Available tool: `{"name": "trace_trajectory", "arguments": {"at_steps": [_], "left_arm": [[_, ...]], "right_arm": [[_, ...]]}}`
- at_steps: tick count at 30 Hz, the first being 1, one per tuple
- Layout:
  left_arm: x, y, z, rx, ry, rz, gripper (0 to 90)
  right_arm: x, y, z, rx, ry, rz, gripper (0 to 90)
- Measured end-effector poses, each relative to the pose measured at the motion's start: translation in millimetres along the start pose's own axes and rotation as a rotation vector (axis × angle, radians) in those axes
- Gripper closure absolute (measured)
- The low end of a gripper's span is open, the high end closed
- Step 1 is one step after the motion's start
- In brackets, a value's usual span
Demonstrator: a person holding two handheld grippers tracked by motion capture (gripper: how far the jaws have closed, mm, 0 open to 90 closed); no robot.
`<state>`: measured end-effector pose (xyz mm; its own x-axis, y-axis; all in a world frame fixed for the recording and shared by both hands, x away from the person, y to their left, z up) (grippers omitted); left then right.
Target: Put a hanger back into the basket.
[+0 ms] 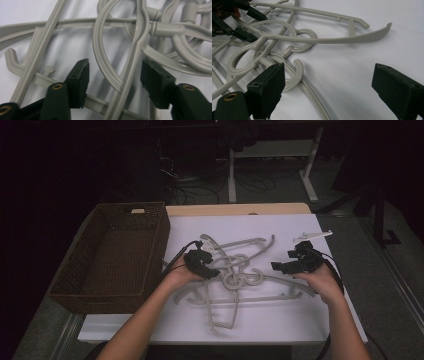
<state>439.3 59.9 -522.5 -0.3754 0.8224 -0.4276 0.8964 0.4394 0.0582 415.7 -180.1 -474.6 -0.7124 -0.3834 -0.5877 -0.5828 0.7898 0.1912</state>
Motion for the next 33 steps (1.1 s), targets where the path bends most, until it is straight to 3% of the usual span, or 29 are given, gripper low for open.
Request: {"name": "trace_trajectory", "arguments": {"at_steps": [7,13,16,24,33], "left_arm": [[-0.1,0.8,-0.8,0.013,-0.003,-0.008,57.2],[-0.8,0.9,-1.5,-0.008,0.013,0.024,63.5],[-2.7,0.2,-3.7,-0.009,0.005,0.039,71.9],[-6.5,-3.0,-5.4,0.026,0.005,0.059,76.7],[-15.8,-2.8,-20.8,0.053,-0.019,0.057,81.3]], "right_arm": [[-0.4,0.4,-0.5,-0.002,-0.003,-0.002,11.5],[-0.8,0.3,-1.0,-0.002,-0.006,-0.003,11.8],[-0.8,-0.2,-1.2,-0.002,-0.007,-0.003,11.9],[-1.2,-0.3,-2.5,-0.005,-0.012,0.002,12.2],[-1.5,-1.7,-4.2,-0.004,-0.019,0.004,12.3]]}}
Point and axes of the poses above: each handheld gripper's, and its own axes: z roughly forward along the jaws, x roughly out of its underside, y roughly to its left, the point moved 10 cm from there along z, roughly forward along the jaws, and after that the axes turned 11 degrees about y, right-handed, at the moved point
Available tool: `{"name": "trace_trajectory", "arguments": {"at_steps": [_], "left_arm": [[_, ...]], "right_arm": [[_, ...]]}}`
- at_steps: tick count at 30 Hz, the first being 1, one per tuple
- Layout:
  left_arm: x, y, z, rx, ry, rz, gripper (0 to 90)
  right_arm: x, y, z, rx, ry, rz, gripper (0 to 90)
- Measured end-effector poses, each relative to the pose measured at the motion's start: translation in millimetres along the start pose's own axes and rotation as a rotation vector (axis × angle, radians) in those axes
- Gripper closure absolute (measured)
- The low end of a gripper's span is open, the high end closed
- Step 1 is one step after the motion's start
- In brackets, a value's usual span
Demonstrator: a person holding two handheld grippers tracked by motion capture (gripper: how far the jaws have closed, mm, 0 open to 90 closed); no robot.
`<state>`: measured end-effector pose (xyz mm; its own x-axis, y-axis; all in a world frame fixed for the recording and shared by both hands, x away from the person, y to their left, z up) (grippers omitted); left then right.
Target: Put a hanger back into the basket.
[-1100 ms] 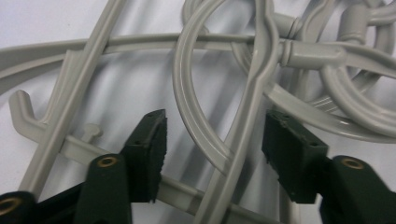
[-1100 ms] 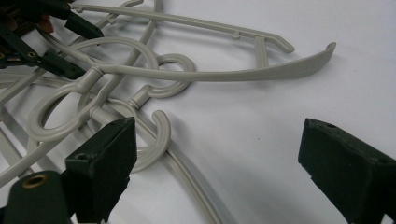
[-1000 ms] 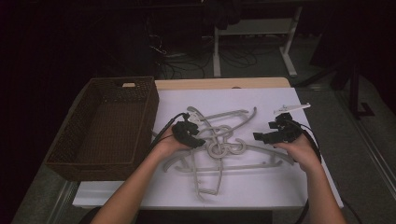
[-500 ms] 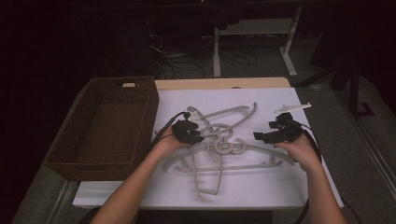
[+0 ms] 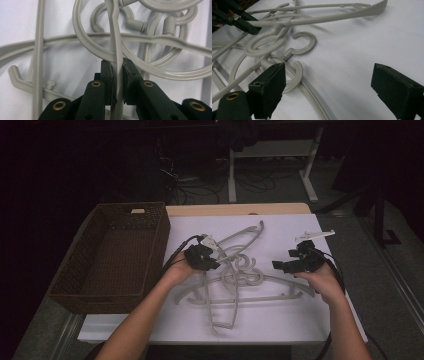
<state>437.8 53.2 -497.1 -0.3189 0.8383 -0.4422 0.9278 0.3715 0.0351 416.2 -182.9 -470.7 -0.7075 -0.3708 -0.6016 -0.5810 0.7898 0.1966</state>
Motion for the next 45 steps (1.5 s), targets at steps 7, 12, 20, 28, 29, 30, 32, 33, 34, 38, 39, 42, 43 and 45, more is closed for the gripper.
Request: {"name": "trace_trajectory", "arguments": {"at_steps": [7,12,20,28,29,30,32,33,34,38,39,42,43,45], "left_arm": [[-20.2,-1.0,-30.7,0.017,-0.069,-0.027,81.6],[-33.4,-1.5,-63.8,0.024,-0.117,-0.052,81.5],[-33.2,5.4,-130.4,0.055,-0.158,-0.108,81.5],[3.7,17.6,-180.7,0.042,-0.166,-0.119,81.6],[11.6,19.7,-184.4,0.037,-0.164,-0.124,81.6],[19.9,21.8,-187.8,0.033,-0.162,-0.129,81.6],[36.6,26.5,-194.2,0.021,-0.164,-0.143,81.6],[45.0,28.5,-197.2,0.017,-0.167,-0.150,81.6],[53.3,30.4,-200.1,0.014,-0.169,-0.158,81.6],[85.7,38.5,-211.3,-0.009,-0.170,-0.196,81.5],[93.6,41.3,-214.7,-0.018,-0.172,-0.204,81.6],[115.9,50.0,-224.9,-0.041,-0.184,-0.241,81.5],[123.3,52.9,-227.8,-0.049,-0.188,-0.255,81.6],[138.1,58.5,-232.3,-0.060,-0.193,-0.288,81.6]], "right_arm": [[-0.4,0.2,-1.1,-0.002,-0.002,0.002,12.3],[-0.5,0.2,-1.8,-0.003,-0.006,0.002,12.3],[-1.1,2.0,-1.4,-0.008,-0.006,-0.005,12.3],[-1.4,3.9,-0.3,-0.010,-0.002,-0.005,12.3],[-1.5,3.9,-0.1,-0.009,-0.003,-0.007,12.3],[-1.5,4.0,0.2,-0.010,-0.002,-0.006,12.3],[-1.3,4.0,1.1,-0.008,0.001,-0.007,12.3],[-1.0,4.2,1.8,-0.008,0.005,-0.006,12.3],[-0.9,4.5,2.6,-0.006,0.008,-0.005,12.2],[-0.3,5.2,6.1,-0.001,0.020,-0.011,12.3],[0.0,5.6,7.1,-0.002,0.024,-0.008,12.3],[1.0,5.9,10.1,-0.001,0.033,-0.009,12.3],[1.4,5.7,11.0,0.001,0.037,-0.012,12.3],[2.0,5.7,12.6,0.000,0.040,-0.013,12.2]]}}
Point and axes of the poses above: each handheld gripper's, and its own axes: z roughly forward along the jaws, x roughly out of its underside, y roughly to its left, the point moved 10 cm from there along z, roughly forward along the jaws, and after that the axes turned 11 degrees about y, right-handed, at the moved point
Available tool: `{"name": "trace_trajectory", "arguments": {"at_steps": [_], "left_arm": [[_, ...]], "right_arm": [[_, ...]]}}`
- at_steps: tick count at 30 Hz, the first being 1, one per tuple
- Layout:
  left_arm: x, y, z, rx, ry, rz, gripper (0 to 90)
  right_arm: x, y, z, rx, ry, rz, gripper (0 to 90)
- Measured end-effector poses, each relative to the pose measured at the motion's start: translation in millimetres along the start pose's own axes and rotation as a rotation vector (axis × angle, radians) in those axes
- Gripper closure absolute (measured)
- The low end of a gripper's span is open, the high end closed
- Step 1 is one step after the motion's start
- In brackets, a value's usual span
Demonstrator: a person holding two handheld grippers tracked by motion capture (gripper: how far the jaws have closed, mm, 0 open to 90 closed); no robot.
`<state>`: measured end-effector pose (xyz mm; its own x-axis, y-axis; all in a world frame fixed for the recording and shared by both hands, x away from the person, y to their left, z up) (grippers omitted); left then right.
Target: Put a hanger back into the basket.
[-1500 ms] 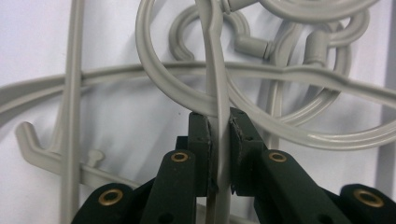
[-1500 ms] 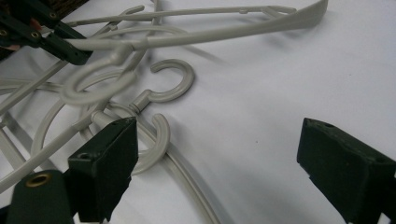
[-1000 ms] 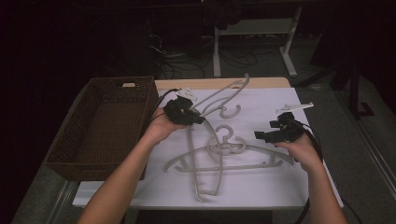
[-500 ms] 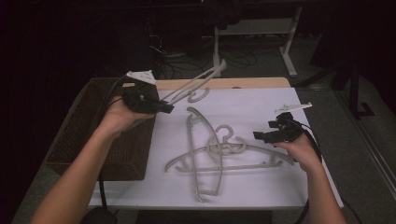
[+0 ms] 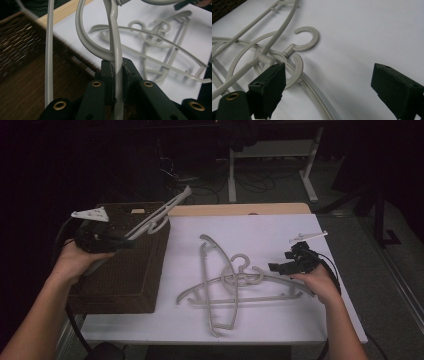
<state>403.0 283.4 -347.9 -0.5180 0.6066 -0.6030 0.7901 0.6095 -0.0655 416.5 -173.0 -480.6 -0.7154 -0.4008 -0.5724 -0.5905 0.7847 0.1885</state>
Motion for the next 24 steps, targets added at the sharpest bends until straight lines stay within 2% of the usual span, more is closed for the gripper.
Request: {"name": "trace_trajectory", "arguments": {"at_steps": [5,9,14,16,20,24], "left_arm": [[28.9,18.5,-12.3,-0.022,0.002,-0.057,81.5],[51.1,28.7,-14.2,-0.029,0.017,-0.094,81.5],[71.2,39.2,-8.4,-0.034,0.030,-0.143,81.4],[77.4,41.9,-4.8,-0.020,0.042,-0.157,81.5],[86.0,49.3,6.7,-0.014,0.089,-0.186,81.3],[92.3,52.9,19.2,-0.001,0.135,-0.194,81.0]], "right_arm": [[2.0,-1.6,1.9,0.000,0.008,0.011,12.2],[2.2,-2.9,2.3,0.004,0.008,0.010,12.3],[3.3,-2.6,4.9,0.005,0.018,0.015,12.2],[3.2,-2.4,5.8,0.005,0.019,0.010,12.2],[3.6,-2.6,7.0,0.007,0.025,0.010,12.3],[3.2,-2.3,6.7,0.007,0.023,0.010,12.3]]}}
Point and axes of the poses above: each handheld gripper's, and its own axes: z roughly forward along the jaws, x roughly out of its underside, y roughly to its left, the point moved 10 cm from there along z, roughly forward along the jaws, and after that the axes turned 11 degrees about y, right-handed, at the moved point
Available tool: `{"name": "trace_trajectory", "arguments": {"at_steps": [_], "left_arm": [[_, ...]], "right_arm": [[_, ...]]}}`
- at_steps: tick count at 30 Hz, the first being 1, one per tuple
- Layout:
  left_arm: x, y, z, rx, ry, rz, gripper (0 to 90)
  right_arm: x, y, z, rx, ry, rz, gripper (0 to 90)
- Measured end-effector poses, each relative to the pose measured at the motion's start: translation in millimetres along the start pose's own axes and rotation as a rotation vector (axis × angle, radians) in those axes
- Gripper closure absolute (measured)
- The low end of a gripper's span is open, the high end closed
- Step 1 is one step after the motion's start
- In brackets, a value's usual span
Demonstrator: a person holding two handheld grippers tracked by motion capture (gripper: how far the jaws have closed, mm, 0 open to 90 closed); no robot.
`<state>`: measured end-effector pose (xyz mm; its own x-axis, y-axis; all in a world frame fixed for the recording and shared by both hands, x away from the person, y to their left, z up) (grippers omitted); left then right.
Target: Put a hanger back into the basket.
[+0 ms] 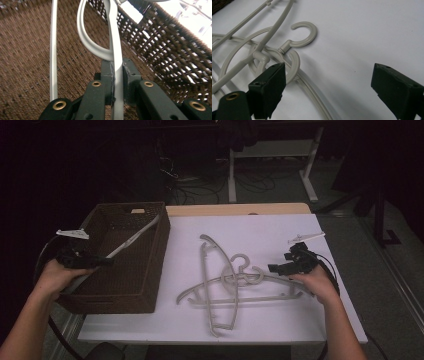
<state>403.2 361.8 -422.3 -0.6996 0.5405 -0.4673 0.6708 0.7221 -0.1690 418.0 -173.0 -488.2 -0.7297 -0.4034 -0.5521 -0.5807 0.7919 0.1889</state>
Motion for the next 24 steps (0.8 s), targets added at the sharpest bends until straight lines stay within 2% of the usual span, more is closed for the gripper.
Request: {"name": "trace_trajectory", "arguments": {"at_steps": [3,5,9,12,16,19,20,24], "left_arm": [[2.1,4.2,6.7,-0.016,0.007,-0.003,78.9],[4.6,9.7,8.9,-0.043,0.016,-0.013,70.2],[2.9,16.6,6.2,-0.049,-0.027,-0.039,53.9],[-0.8,16.8,1.8,-0.045,-0.065,-0.044,45.1],[-9.6,11.0,-4.5,-0.030,-0.116,-0.052,35.0],[-14.7,5.9,-6.4,-0.025,-0.129,-0.048,28.5],[-22.1,-1.2,-9.1,-0.028,-0.147,-0.039,27.5],[-35.4,-15.6,-12.3,-0.022,-0.172,-0.025,23.4]], "right_arm": [[-0.5,-0.6,-0.9,-0.001,-0.004,0.003,12.2],[0.0,-0.9,-1.3,0.001,-0.002,0.005,12.2],[1.0,-1.9,-4.5,0.011,-0.007,0.012,12.3],[0.4,0.0,-7.4,0.011,-0.015,0.016,12.2],[0.2,2.3,-8.3,0.008,-0.016,0.009,12.3],[0.5,2.9,-8.7,0.008,-0.018,0.010,12.2],[1.5,3.5,-9.4,0.007,-0.018,0.003,12.3],[2.4,4.3,-11.9,0.005,-0.026,0.004,12.2]]}}
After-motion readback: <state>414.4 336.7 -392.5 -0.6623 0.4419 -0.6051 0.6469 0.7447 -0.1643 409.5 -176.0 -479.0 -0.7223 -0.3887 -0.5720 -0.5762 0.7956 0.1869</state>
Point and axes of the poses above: each handheld gripper's, and its own axes: z roughly forward along the jaws, x roughly out of its underside, y roughly to its left, the point moved 10 cm from there along z, roughly forward along the jaws, and after that the axes turned 11 degrees about y, right-handed, at the moved point
